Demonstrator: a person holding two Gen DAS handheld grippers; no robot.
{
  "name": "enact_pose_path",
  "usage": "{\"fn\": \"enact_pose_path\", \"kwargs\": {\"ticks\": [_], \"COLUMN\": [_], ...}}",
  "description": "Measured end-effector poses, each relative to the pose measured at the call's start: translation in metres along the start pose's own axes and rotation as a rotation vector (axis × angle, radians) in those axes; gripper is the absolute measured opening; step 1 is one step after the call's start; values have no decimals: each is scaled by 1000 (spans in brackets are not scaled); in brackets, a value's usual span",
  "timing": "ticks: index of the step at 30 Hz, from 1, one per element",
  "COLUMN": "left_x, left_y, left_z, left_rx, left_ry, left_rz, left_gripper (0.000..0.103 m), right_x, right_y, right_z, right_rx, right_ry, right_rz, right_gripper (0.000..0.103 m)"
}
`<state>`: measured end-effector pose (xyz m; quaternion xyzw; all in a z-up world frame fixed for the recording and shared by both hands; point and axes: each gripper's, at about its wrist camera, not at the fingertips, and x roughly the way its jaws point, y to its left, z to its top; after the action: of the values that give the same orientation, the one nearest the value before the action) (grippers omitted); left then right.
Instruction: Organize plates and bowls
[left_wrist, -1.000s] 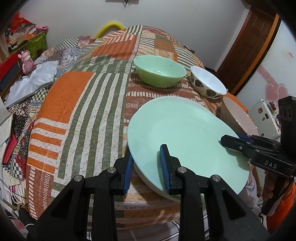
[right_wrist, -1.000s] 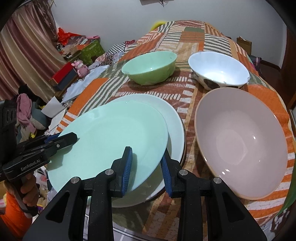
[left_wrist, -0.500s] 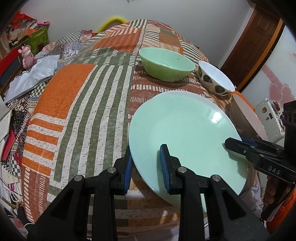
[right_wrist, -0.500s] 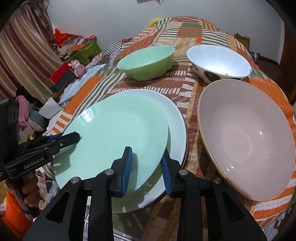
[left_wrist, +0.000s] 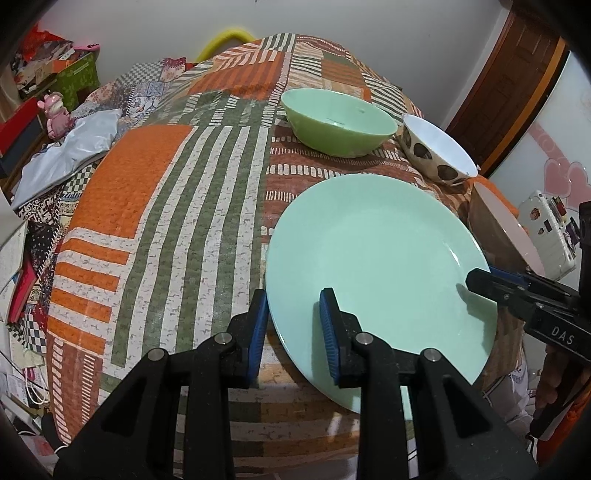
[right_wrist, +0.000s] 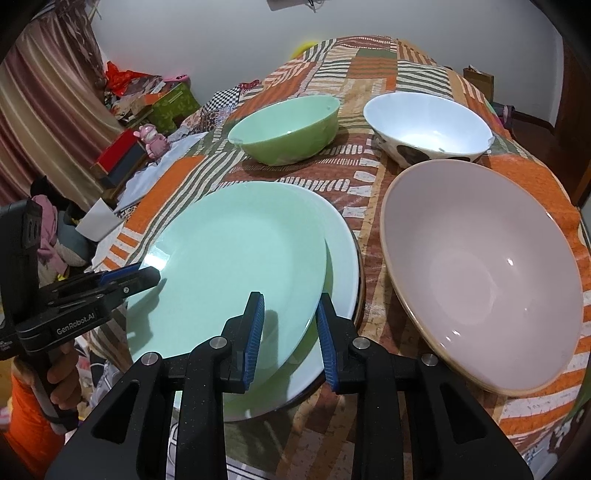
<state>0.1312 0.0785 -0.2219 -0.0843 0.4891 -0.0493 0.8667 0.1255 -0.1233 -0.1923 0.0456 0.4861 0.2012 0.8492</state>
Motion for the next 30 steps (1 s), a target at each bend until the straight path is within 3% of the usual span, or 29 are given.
{"fn": "enact_pose_path", "kwargs": {"ticks": [7,17,22,26,30], "left_x": [-15,-53,-70,-82,-86], "left_y": [0,-22,-43,-64,-83], "left_z": [-1,1,8,14,23], "left_rx": [8,53,80,118,143], "left_ry": [-26,-103,-139,-180,-208], "left_rz": [16,25,26,29,14], "left_gripper": [28,28,42,51,58], "right_x": [-16,-45,-64,-81,-94], "right_y": [-1,-4,-7,-19,-32], "right_z": [-1,6,11,16,19], "right_rx": [-22,-37,-62,-53,-42], "right_ry": [-40,-101,-151,-205,-235], "right_rz": [-38,-25,-65,-97,-125], "right_gripper": [28,28,28,38,39]}}
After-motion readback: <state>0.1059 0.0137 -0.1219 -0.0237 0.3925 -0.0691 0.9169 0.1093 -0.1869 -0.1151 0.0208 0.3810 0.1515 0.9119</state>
